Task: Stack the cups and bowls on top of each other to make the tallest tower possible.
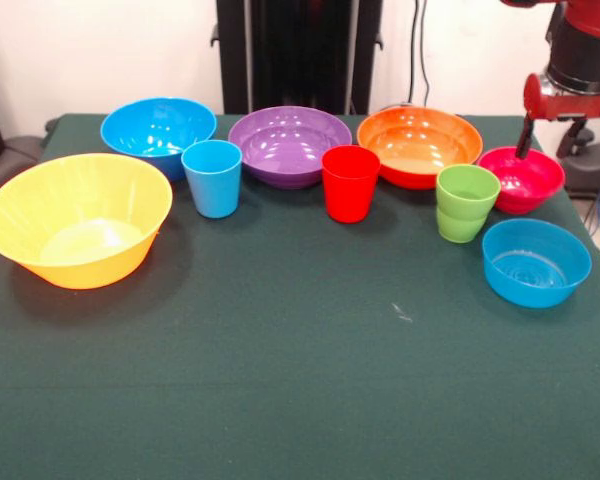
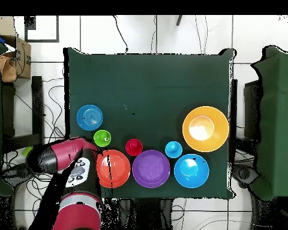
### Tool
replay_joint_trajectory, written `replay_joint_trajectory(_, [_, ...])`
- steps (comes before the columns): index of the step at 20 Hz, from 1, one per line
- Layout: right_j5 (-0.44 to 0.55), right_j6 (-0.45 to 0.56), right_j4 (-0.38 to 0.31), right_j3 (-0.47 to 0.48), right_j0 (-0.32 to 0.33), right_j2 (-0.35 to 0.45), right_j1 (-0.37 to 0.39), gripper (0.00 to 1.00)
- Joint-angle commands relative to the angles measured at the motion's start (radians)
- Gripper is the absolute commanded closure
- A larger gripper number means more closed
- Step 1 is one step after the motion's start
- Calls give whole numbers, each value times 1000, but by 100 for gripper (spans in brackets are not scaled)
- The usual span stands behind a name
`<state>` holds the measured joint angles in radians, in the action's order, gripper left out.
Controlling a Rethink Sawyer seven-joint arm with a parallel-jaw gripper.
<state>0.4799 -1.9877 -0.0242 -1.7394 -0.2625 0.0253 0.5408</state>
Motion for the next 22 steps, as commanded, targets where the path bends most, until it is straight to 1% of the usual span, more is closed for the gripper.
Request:
replay_joint_trajectory(1, [-11,18,-91,-28,15,89,-54,0])
replay_joint_trajectory(4, [-25,18,-107,-50,23,93,-45,0])
replay_joint_trajectory(8, [-37,9,-117,-47,25,96,-45,0])
replay_joint_trajectory(11, [-52,-3,-110,-43,26,114,-49,0])
replay_joint_trajectory(15, [-54,-39,-83,-7,1,122,-69,0])
replay_joint_trajectory(22, [-77,-38,-99,-3,3,114,-80,0])
